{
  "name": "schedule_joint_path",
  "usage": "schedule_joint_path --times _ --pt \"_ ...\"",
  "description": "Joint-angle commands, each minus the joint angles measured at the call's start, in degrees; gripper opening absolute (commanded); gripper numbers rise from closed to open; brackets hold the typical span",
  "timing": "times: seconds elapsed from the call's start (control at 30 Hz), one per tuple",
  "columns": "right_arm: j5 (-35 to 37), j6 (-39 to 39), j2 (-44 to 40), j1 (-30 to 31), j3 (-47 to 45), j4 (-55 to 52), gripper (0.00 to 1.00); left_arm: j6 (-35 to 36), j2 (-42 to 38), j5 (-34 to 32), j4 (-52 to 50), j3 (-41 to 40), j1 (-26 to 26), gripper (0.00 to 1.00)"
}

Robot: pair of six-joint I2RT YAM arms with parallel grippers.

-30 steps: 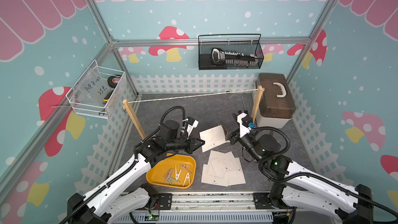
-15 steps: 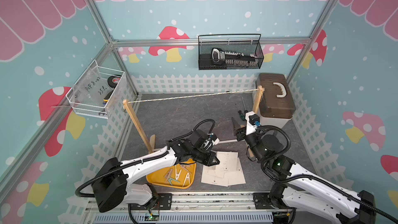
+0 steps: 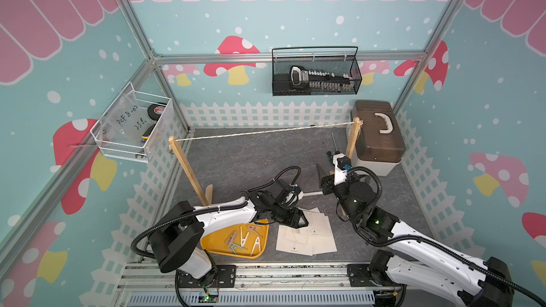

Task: Remove the postcards from the strings
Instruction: Place the postcard on the postcard, then move the clothesline to the center of the board.

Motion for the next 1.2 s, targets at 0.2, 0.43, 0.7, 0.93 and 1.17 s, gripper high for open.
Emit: schedule_joint_path --times 0.2,0.43,0.7,0.93,1.17 --pt "-1.9 12.1 -0.9 -4.1 -3.3 -6.2 0.65 2.9 -7.4 -10.2 2.4 0.6 8.9 0.86" --pt "-3.4 21.3 -3.9 -8.3 -7.6 -9.2 0.64 8.9 -11.9 -21.9 -4.9 3.5 13.7 0.99" --pt "-18.3 36.9 -2.3 -25.8 -12.8 -12.3 0.60 9.7 -15.2 -33.2 -3.6 4.8 21.2 1.00" --pt "-17.3 37.2 -4.7 -30.6 -14.2 -14.0 0.60 10.7 -14.0 -32.4 -0.8 4.5 30.2 0.99" --pt "-15.1 33.5 -6.8 -32.4 -11.6 -15.3 0.60 10.1 -13.3 -32.2 0.8 2.7 35.8 0.99"
